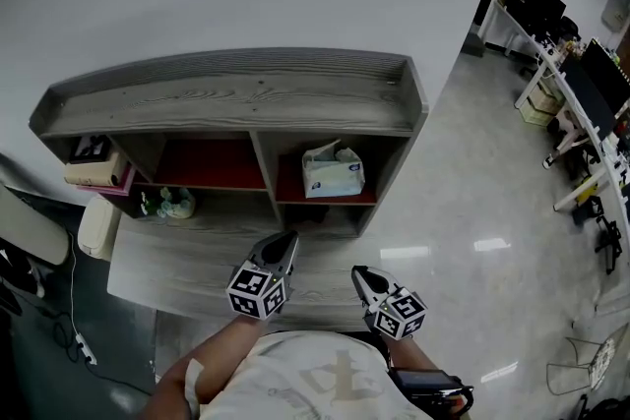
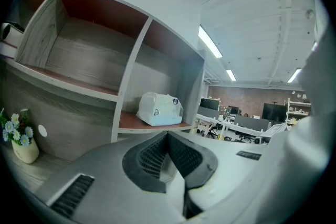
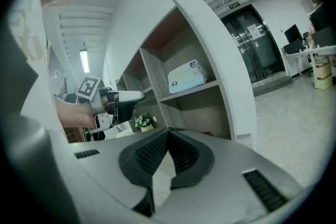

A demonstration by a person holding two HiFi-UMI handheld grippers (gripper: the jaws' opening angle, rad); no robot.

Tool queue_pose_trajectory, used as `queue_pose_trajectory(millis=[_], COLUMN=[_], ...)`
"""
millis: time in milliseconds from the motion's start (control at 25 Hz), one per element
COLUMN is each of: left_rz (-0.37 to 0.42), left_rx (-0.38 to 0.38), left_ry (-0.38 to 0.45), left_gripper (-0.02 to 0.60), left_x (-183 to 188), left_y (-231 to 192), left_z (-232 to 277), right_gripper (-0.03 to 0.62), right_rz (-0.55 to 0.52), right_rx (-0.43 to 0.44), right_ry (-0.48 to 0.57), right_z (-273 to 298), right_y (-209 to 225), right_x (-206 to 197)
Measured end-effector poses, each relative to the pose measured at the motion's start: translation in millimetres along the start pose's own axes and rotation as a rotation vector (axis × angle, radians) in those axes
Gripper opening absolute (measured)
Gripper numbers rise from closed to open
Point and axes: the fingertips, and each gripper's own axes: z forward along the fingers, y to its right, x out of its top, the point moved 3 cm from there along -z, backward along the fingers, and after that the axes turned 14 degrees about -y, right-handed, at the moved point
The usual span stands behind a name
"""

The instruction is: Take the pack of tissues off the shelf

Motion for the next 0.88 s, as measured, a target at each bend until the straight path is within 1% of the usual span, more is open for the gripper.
queue_pose_trajectory(millis=[40,120,280,440,480,520,680,760,880], left_rz=[-0.002,-0.008,-0.007,-0.012,-0.014,-0.015,-0.009,-0.014,-0.032], left_rx=[0.006,0.020,0.048,0.057,0.056,0.056,0.075,0.092,0.121], left_ry=[-0.001,-0.004,0.006,0.016,0.016,0.014,0.014,0.017,0.032], left_gripper=[0.015,0.065,0.066,0.070,0.114,0.124,0.124,0.165,0.166], left_x=[2,6,18,33,37,40,55,61,72], left_y=[-1,-2,-7,-10,-11,-11,-15,-18,-24], left_z=[2,7,17,28,32,35,47,53,60], right_gripper=[0.005,0.005,0.005,0.005,0.005,0.005,0.005,0.005,0.005], right_rz=[0.000,0.001,0.003,0.017,0.021,0.025,0.032,0.035,0.044], right_rx=[0.002,0.007,0.009,0.006,0.006,0.007,0.014,0.017,0.021], right_ry=[0.000,-0.004,-0.014,-0.021,-0.023,-0.026,-0.046,-0.054,-0.064], right_z=[1,1,3,3,3,3,5,7,9], right_y=[2,6,13,19,21,23,27,29,33], right_x=[2,4,6,3,3,2,-1,-2,-3])
